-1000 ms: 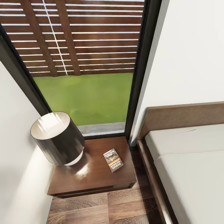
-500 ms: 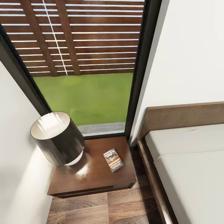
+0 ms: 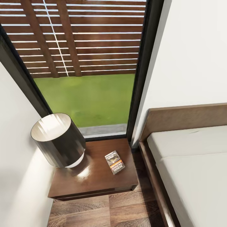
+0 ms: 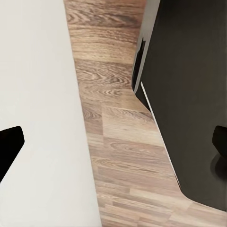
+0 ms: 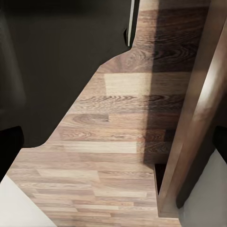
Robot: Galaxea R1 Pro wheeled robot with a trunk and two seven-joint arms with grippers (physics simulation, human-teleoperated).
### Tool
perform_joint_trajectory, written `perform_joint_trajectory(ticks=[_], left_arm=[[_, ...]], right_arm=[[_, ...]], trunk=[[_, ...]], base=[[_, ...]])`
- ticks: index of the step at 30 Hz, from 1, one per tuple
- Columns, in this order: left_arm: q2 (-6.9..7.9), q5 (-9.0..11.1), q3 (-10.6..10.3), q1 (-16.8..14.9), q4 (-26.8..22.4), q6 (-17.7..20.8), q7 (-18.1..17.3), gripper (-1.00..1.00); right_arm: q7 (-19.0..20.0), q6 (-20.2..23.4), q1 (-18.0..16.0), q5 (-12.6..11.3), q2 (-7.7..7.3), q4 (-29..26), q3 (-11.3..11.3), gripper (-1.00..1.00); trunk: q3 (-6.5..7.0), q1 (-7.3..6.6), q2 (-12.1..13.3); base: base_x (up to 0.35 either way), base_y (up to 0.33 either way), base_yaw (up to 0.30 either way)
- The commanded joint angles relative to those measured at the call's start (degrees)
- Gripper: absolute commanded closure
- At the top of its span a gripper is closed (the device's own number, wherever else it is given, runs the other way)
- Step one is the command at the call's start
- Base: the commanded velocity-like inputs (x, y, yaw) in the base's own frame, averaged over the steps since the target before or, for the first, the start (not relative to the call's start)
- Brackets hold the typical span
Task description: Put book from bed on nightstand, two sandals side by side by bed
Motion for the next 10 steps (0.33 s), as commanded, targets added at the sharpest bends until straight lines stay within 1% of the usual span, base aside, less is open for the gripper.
perform_joint_trajectory(ticks=[1, 10], left_arm=[[0.07, 0.4, -0.5, 0.0, -0.2, 0.3, 0.4, -1.0], [0.07, 0.4, -0.5, 0.0, -0.2, 0.3, 0.4, -1.0]], right_arm=[[0.2, -0.1, 0.0, 0.6, 0.0, -0.1, -0.5, -1.0], [0.2, -0.1, 0.0, 0.6, 0.01, -0.1, -0.5, -1.0]], trunk=[[-0.03, 0.0, 0.0], [-0.03, 0.0, 0.0]], base=[[0.0, 0.0, 0.0], [0.0, 0.0, 0.0]])
